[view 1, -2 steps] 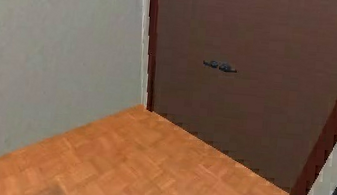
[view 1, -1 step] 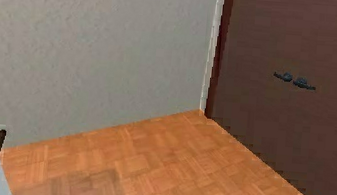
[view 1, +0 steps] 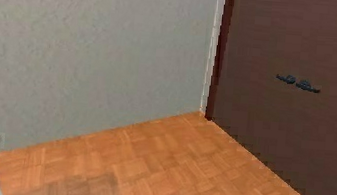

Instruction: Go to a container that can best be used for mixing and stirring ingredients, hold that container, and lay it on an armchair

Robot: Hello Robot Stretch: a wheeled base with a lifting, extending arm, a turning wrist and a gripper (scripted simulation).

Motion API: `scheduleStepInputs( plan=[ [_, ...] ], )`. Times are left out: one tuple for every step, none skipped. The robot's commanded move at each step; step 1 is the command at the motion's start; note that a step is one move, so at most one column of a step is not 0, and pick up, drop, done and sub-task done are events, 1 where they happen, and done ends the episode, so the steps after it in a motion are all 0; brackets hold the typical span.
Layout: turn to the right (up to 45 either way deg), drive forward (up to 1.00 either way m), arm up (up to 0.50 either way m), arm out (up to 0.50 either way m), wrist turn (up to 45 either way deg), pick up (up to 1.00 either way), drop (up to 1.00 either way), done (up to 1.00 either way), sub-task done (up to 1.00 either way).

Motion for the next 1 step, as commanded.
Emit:
scheduleStepInputs(
  plan=[
    [-27.0, 0.0, 0.0, 0.0, 0.0, 0.0, 0.0, 0.0, 0.0]
  ],
)
